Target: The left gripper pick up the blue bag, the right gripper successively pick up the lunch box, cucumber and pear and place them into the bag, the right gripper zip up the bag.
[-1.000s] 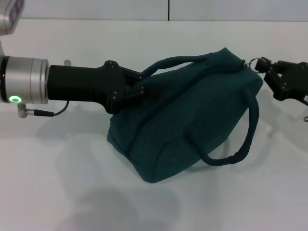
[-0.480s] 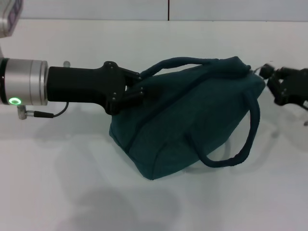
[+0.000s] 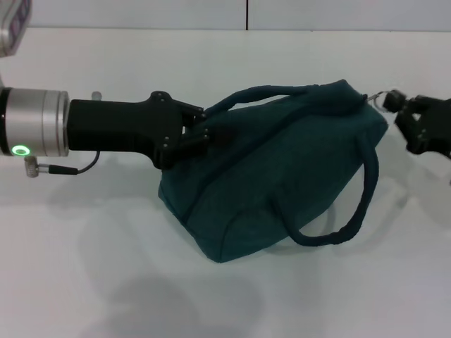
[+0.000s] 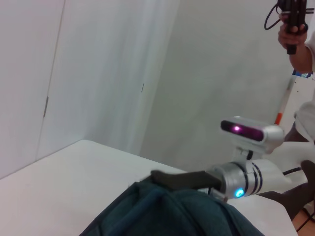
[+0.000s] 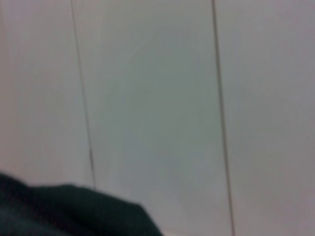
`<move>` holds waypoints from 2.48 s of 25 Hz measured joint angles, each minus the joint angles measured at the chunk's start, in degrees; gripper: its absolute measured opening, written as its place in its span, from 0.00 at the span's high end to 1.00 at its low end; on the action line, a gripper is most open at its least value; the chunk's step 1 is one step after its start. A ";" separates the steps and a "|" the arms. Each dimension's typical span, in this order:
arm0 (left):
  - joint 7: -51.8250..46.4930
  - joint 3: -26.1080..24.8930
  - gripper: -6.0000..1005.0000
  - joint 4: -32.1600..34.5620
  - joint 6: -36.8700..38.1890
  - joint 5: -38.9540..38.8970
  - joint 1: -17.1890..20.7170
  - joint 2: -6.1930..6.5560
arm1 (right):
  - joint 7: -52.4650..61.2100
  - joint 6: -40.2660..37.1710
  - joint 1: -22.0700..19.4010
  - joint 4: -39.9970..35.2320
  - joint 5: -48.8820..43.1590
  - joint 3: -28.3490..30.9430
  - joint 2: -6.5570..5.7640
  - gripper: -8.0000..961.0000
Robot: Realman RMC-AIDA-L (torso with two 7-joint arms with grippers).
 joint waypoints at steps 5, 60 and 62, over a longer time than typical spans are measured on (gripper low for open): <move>0.06 0.01 0.89 -0.33 -0.02 -0.11 0.26 0.09 | -1.25 0.54 -0.73 -0.16 2.98 -0.03 -0.39 0.97; 2.48 -1.45 0.89 -1.74 0.05 -7.57 4.00 0.00 | 0.61 -6.65 -6.95 0.17 8.18 -6.00 -3.88 0.76; 2.79 -1.49 0.89 -2.43 0.07 -7.58 3.85 -0.01 | 0.92 -7.85 -7.20 0.28 8.08 -5.99 -4.11 0.66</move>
